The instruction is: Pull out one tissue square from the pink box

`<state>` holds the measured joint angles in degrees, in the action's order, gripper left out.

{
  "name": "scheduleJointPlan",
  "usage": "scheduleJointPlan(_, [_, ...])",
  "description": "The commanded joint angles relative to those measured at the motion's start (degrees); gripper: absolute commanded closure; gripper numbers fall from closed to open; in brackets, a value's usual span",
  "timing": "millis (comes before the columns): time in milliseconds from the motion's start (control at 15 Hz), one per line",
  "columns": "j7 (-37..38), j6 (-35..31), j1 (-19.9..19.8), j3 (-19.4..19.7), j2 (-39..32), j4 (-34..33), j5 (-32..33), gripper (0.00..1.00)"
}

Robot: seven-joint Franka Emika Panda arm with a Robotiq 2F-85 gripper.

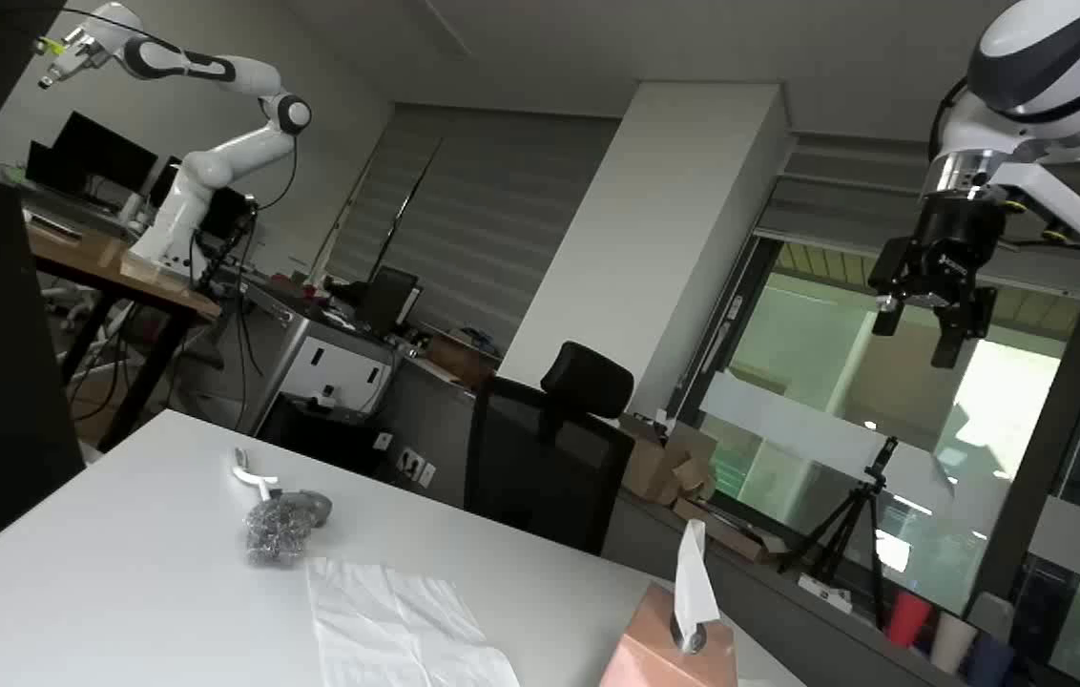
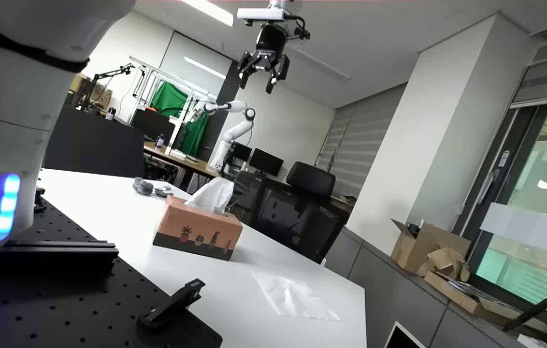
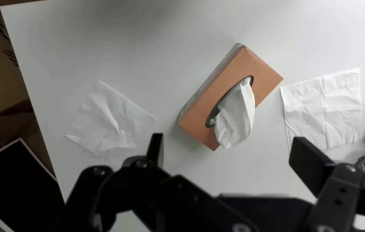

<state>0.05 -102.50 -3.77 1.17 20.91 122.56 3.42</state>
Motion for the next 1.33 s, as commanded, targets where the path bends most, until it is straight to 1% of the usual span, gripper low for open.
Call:
scheduleJointPlan(0, [0.11, 0.0, 0.45, 0.4, -0.06, -0.12, 0.14, 0.0])
scheduleJointPlan(600, [0.11, -0.07, 0.43, 0.4, -0.04, -0.15, 0.14, 0.0])
scheduleJointPlan(733, [2.15, -5.36, -0.02, 0.55, 0.35, 1.65, -0.25, 0.0])
scheduleJointPlan(1000, [4.58, -14.22, -0.32, 0.5, -1.71, 4.2, -0.9, 0.0])
scheduleJointPlan(1267, [7.31, -25.82, 0.09, -0.21, -2.78, 10.21, -2.53, 0.0])
